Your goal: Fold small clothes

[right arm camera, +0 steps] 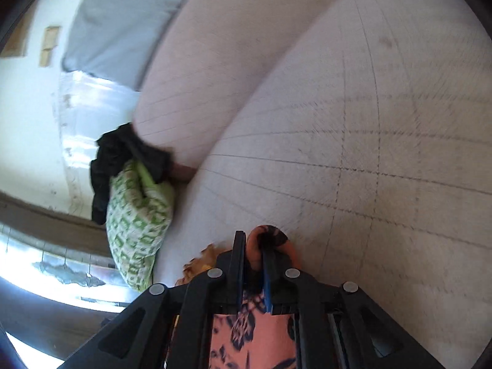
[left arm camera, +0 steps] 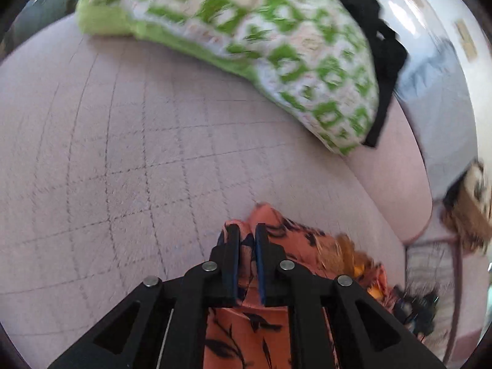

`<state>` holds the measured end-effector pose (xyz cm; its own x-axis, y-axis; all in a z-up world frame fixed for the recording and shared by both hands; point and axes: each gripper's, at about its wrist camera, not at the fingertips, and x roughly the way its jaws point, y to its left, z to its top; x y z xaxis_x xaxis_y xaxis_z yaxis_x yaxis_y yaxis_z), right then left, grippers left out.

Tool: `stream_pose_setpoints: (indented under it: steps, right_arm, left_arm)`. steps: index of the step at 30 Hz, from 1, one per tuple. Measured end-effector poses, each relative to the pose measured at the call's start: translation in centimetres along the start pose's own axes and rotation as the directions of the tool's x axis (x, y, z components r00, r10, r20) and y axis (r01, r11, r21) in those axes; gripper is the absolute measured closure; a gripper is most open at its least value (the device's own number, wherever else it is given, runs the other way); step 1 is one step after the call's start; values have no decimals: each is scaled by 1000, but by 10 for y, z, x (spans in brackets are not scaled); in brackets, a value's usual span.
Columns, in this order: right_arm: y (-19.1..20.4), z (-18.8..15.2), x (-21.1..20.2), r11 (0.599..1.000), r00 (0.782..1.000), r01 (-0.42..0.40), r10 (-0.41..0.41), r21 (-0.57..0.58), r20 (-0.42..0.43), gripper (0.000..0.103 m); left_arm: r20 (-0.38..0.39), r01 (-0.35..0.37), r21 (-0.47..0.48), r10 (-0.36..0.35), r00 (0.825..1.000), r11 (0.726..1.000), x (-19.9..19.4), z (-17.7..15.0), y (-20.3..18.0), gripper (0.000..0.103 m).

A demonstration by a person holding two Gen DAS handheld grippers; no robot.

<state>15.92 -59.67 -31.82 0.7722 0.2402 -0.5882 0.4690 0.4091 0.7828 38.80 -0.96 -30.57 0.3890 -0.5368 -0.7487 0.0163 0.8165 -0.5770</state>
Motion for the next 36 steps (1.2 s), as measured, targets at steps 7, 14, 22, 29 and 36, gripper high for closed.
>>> stream_pose_setpoints:
  steps: [7,14,22,29,36]
  right_arm:
    - [-38,3,1,985,988,-152,150,81,24,91]
    - [-20,-13,-62,984,977,-171,165,39,135,41]
    - [44,-67,-95,988,992,-20,39,-153,121,26]
    - [130,-187,25,855,968,33,-155,-517,-196,43]
    - [188,-254,176,764,905,19,-287,-645,-314,46]
  left_arm:
    - [364,202,-259,-99,926,944,-72,-20,52,50]
    - [263,37,-111,-6,965,993,-120,-103,5,48]
    - [186,-73,-68,84,979,995,-88,-187,-9,48]
    - [208,-104,-46,112,972,993,-78,-180,-4,48]
    - [152,-80,-156,104,983,984,-67,-156,23,48]
